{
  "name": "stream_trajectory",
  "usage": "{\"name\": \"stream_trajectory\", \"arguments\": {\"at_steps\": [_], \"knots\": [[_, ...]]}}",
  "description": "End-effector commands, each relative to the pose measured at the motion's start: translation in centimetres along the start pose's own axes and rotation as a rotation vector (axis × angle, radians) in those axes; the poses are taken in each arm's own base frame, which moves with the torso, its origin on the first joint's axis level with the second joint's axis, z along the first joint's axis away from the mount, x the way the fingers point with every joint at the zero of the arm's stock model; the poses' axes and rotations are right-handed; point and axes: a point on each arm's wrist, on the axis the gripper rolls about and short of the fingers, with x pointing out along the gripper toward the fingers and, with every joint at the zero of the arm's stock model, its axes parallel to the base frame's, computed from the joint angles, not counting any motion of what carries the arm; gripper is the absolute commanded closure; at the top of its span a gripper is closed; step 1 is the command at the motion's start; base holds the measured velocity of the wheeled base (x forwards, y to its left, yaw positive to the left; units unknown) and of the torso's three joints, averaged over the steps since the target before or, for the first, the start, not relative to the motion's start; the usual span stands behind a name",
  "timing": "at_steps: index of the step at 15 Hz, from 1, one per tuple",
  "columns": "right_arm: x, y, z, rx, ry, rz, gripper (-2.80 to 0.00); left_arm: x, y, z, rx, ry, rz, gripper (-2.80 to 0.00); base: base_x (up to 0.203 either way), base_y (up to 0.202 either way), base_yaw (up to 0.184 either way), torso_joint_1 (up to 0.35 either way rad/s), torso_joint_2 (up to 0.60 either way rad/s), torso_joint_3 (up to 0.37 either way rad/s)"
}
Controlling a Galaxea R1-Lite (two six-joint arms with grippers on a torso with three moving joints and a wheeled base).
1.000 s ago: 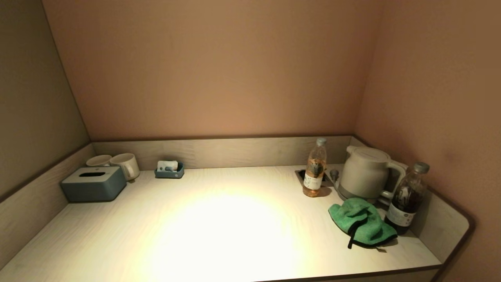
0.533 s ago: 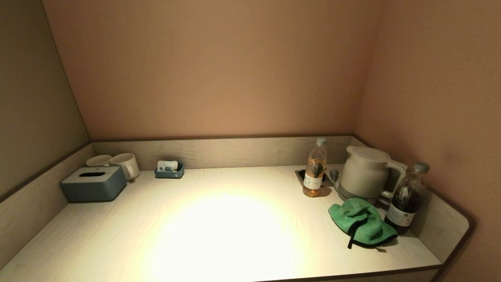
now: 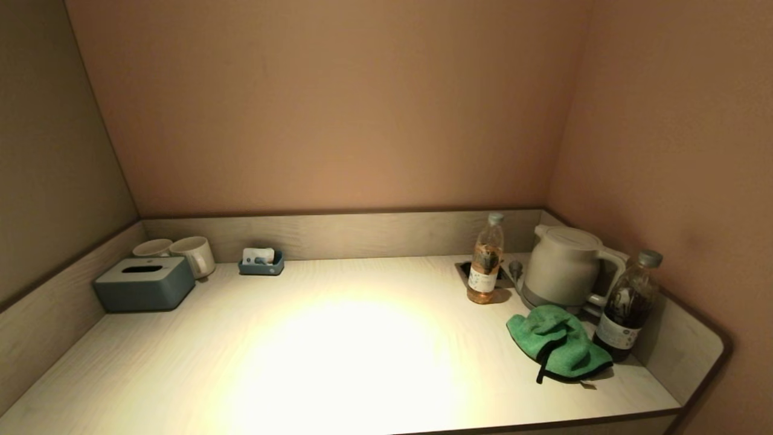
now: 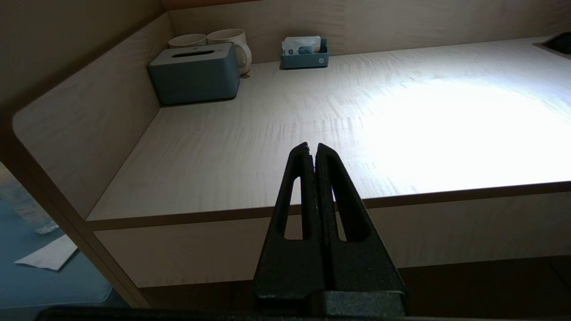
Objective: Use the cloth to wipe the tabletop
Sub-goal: Pick up the tablecloth
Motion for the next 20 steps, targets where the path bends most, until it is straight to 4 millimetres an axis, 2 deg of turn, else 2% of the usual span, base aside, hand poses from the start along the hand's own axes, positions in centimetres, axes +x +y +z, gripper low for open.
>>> {"name": "stream_trajectory", "arguments": {"at_steps": [1, 3, 6, 8, 11, 13, 16, 20], "knots": [[1.2, -0.2, 1.8, -0.002, 0.089, 0.009, 0.00, 0.0, 0.0, 0.0, 0.000, 0.000, 0.000, 0.00, 0.000, 0.000, 0.000, 0.000, 0.00, 0.000], [3.8, -0.4, 3.9, -0.008, 0.171, 0.014, 0.00, 0.0, 0.0, 0.0, 0.000, -0.002, 0.000, 0.00, 0.000, 0.000, 0.000, 0.000, 0.00, 0.000], [11.5, -0.8, 5.7, -0.016, 0.367, 0.013, 0.00, 0.0, 0.0, 0.0, 0.000, 0.000, 0.000, 0.00, 0.000, 0.000, 0.000, 0.000, 0.00, 0.000], [17.5, -1.0, 5.4, -0.025, 0.494, -0.008, 0.00, 0.0, 0.0, 0.0, 0.000, -0.001, 0.000, 0.00, 0.000, 0.000, 0.000, 0.000, 0.00, 0.000], [26.0, -1.2, 3.2, -0.041, 0.646, -0.038, 0.00, 0.0, 0.0, 0.0, 0.000, 0.000, 0.000, 0.00, 0.000, 0.000, 0.000, 0.000, 0.00, 0.000], [30.6, -1.3, 2.3, -0.046, 0.686, -0.055, 0.00, 0.0, 0.0, 0.0, 0.000, 0.000, 0.000, 0.00, 0.000, 0.000, 0.000, 0.000, 0.00, 0.000], [35.0, -1.4, 1.3, -0.007, 0.748, -0.078, 0.00, 0.0, 0.0, 0.0, 0.000, 0.000, 0.000, 0.00, 0.000, 0.000, 0.000, 0.000, 0.00, 0.000], [36.3, -1.6, -0.7, 0.014, 0.826, -0.089, 0.00, 0.0, 0.0, 0.0, 0.000, 0.000, 0.000, 0.00, 0.000, 0.000, 0.000, 0.000, 0.00, 0.000]]}}
